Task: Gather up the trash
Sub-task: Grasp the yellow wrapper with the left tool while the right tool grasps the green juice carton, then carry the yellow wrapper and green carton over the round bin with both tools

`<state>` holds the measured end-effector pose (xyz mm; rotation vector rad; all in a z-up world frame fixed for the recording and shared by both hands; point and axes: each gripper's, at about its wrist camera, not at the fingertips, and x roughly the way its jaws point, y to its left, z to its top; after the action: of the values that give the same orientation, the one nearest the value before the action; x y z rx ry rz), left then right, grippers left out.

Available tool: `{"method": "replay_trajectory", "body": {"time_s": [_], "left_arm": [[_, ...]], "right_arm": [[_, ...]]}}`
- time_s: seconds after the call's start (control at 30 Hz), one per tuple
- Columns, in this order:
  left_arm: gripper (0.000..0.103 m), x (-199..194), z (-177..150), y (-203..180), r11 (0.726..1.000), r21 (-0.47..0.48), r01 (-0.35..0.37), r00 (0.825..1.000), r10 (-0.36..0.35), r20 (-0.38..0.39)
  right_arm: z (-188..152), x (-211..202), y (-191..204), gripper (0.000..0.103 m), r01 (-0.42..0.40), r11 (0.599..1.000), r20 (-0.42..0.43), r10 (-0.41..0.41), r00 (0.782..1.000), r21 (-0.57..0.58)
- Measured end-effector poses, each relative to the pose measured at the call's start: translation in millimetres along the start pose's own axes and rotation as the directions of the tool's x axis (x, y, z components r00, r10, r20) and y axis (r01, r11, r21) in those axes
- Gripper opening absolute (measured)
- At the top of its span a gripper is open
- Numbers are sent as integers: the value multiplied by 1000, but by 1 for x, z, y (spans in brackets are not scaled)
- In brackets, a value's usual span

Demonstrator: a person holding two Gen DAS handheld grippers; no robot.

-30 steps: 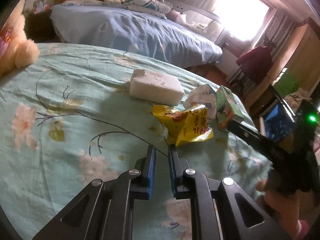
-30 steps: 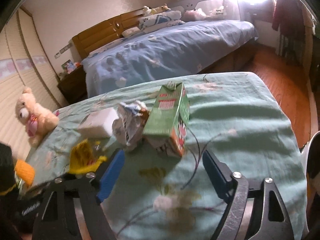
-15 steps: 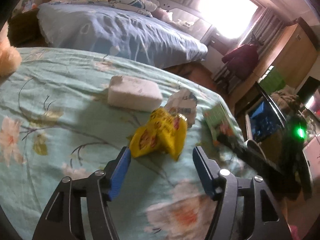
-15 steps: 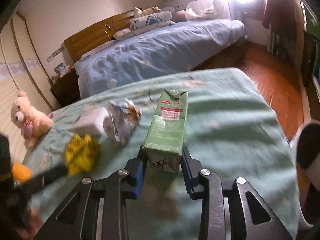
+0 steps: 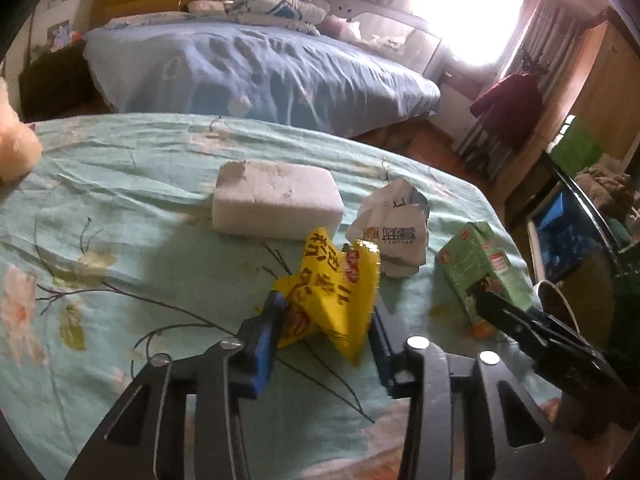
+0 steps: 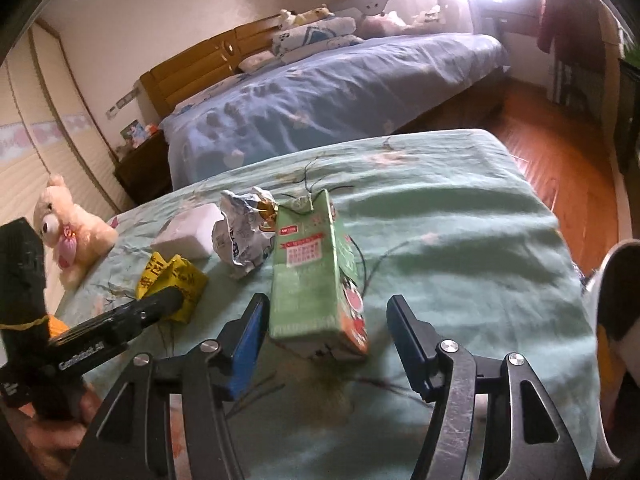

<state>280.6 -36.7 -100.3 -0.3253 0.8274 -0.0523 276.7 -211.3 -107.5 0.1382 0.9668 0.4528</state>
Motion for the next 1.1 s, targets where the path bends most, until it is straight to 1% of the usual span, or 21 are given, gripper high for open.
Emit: {"method": "replay_trajectory", "body": {"time_s": [0.03,0.07,0.1,0.13,0.23,0.37,0.57,0.67,0.8,0.9,1.1], "left_arm": [[31,-1,0,-2,1000,3,-4,1000,4,2],[30,-1,-1,-3,1000,3,-7,1000,7,4],[29,-2,-2,-5,1000,0,-12,1000,12,6],[27,-2,-3,-7,1000,-3,-18,1000,18,8],[25,-10,-9,-10,1000,-7,-20,1000,20,11],[24,-24,-23,-25,1000,5,-9,1000,9,8],[23,-43,-46,-56,998,60,23,1000,-23,-8],[23,-51,-56,-70,996,78,33,999,-31,-20],[23,-60,-66,-90,993,105,52,998,-49,-30],[23,-65,-71,-106,989,126,81,996,-76,-39],[23,-66,-74,-137,971,194,140,990,-130,-60]], "right_arm": [[2,4,0,59,-6,1000,-8,6,1000,-2],[3,7,0,55,-12,1000,-14,11,1000,-3],[5,9,0,40,-17,1000,-19,17,1000,-4],[5,10,-1,35,-20,1000,-24,20,1000,-2],[2,3,-5,34,-49,999,-13,49,999,9],[-7,-15,-15,34,-84,996,6,84,996,30],[-28,-49,-35,34,-91,995,23,90,996,47],[-40,-67,-50,34,-98,993,37,95,995,73],[-50,-93,-67,34,-93,990,68,87,994,102],[-55,-106,-79,34,-85,989,85,75,994,123],[-66,-130,-107,34,-45,984,115,25,993,173]]}}
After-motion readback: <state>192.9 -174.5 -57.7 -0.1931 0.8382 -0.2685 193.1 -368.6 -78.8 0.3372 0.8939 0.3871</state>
